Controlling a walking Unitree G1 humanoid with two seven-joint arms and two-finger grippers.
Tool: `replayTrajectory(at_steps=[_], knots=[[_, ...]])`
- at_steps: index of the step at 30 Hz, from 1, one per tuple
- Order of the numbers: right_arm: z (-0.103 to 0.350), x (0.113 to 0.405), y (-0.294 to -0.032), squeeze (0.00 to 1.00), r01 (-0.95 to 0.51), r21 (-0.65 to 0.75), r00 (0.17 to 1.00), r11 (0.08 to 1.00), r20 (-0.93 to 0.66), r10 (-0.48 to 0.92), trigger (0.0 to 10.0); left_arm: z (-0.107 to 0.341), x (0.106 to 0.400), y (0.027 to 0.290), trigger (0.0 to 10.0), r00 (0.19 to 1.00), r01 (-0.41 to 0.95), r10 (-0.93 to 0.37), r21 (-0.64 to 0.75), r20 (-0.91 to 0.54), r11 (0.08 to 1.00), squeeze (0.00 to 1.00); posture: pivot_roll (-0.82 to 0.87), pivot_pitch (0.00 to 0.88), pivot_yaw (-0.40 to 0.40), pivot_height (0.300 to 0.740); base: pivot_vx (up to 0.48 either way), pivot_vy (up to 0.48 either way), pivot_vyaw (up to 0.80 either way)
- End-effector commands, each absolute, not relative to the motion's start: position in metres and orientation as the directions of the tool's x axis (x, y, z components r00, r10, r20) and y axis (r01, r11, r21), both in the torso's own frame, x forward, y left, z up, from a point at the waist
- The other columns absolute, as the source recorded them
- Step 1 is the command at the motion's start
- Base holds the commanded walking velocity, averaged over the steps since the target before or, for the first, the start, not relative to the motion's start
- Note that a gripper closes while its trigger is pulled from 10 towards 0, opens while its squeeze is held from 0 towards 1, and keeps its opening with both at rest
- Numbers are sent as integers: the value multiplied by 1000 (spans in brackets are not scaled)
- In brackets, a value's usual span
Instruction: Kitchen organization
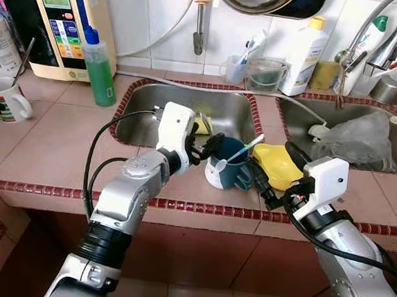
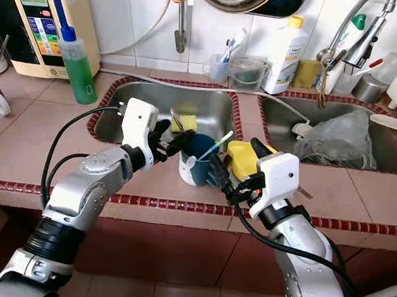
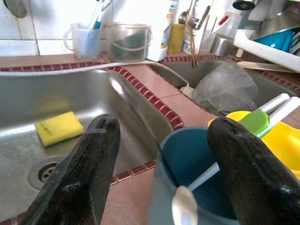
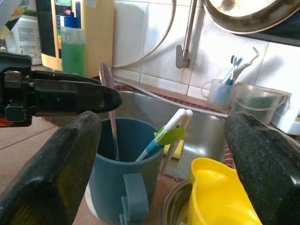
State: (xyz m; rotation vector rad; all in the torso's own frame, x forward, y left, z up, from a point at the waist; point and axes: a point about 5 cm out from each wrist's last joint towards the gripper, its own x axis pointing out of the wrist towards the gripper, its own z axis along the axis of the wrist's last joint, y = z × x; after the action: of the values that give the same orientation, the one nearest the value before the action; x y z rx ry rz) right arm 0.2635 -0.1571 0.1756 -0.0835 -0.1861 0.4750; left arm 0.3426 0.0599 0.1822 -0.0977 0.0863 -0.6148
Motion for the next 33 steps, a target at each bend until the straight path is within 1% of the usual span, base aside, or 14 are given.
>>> replayTrajectory(at_steps=[1,11,22,23,24,25,26,28,29,30,33], knots=[[186,264,-156,0,-450,-134,862,883,193,468,10000,185,345,55,10000,814,573,-578,-80,-61,816,0,-87,0,33,740,0,0,0],[188,266,-155,0,-447,-133,862,885,201,466,10000,188,349,38,10000,808,580,-584,-64,-74,812,0,-91,0,38,740,0,0,0],[188,267,-154,0,-446,-130,862,886,204,464,10000,186,355,32,10000,828,549,-553,-69,-87,833,0,-94,0,37,740,0,0,0],[188,267,-154,0,-445,-130,862,886,204,463,10000,185,355,32,9020,832,541,-547,-84,-88,837,0,-95,0,37,740,0,0,0],[188,267,-154,0,-445,-130,862,886,205,463,10000,185,356,32,9020,836,535,-542,-96,-89,840,0,-95,0,37,740,0,0,0],[188,267,-154,0,-445,-130,862,886,204,463,10000,183,357,32,7373,839,528,-535,-93,-97,844,0,-97,0,37,740,0,0,0],[188,267,-154,0,-445,-130,862,886,204,463,10000,183,357,32,6510,841,524,-531,-91,-102,847,0,-97,0,37,740,0,0,0],[188,267,-154,0,-445,-130,862,886,205,463,10000,180,358,32,6392,848,510,-517,-88,-117,856,0,-99,0,37,740,0,0,0],[188,267,-154,0,-445,-130,862,886,205,463,10000,179,358,31,1765,853,499,-508,-95,-121,861,0,-99,0,36,740,0,0,0],[188,267,-154,0,-444,-131,863,886,204,463,10000,180,358,31,0,852,502,-511,-103,-112,859,0,-100,0,35,740,0,0,0],[189,267,-154,0,-442,-133,864,887,204,461,10000,181,359,31,0,857,496,-507,-118,-93,860,0,-101,0,35,740,0,0,0]])
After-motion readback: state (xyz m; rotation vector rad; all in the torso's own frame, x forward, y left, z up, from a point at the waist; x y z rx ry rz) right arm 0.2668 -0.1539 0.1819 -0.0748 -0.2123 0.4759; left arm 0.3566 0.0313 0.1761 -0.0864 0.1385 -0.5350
